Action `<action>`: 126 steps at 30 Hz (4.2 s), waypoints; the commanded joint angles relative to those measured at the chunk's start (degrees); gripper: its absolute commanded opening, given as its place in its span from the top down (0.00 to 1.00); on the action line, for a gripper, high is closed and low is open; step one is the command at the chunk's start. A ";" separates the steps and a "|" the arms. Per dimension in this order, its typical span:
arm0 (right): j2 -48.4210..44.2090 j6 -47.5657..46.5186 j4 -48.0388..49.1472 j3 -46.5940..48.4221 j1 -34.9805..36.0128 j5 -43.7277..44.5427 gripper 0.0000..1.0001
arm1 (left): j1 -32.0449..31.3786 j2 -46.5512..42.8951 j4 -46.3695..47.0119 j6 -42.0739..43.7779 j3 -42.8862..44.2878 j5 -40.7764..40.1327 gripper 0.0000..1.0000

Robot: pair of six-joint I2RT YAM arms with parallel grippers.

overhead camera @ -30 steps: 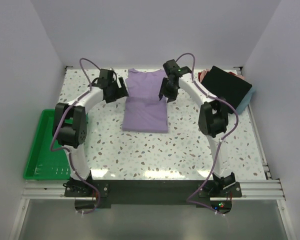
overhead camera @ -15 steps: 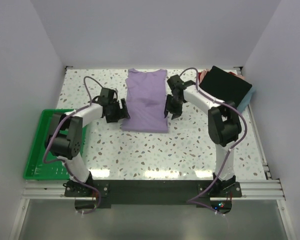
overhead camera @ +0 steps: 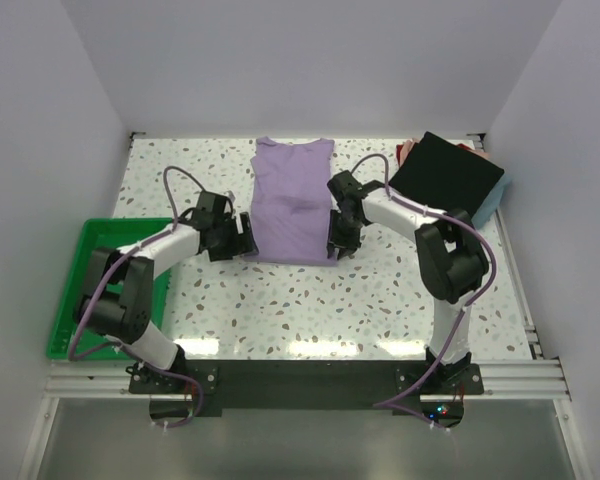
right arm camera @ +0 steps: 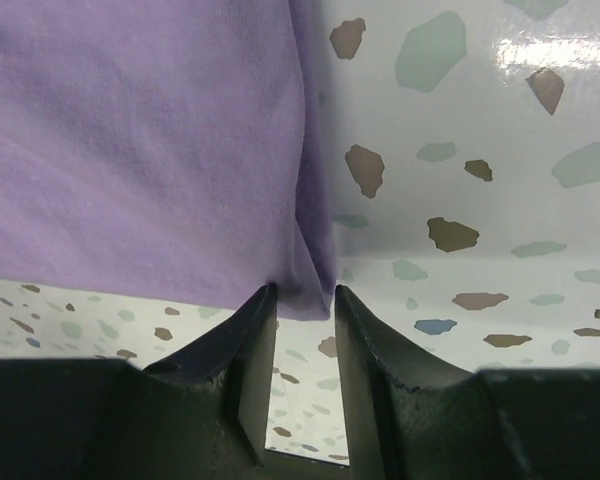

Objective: Fold and stack the t-shirts
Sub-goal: Fold the tshirt

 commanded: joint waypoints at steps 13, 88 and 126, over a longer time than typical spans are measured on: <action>0.63 1.92 5.00 -5.94 0.41 -0.41 0.74 | -0.23 -7.50 -0.87 -0.17 -4.07 -2.64 0.19; 1.33 0.96 -1.32 -5.16 2.25 3.80 1.00 | 1.62 -4.51 -0.96 -2.11 -6.89 -1.32 1.00; -35.03 6.14 -16.35 -17.11 9.11 7.05 1.00 | -8.31 -44.76 -24.24 -13.26 -11.46 0.78 1.00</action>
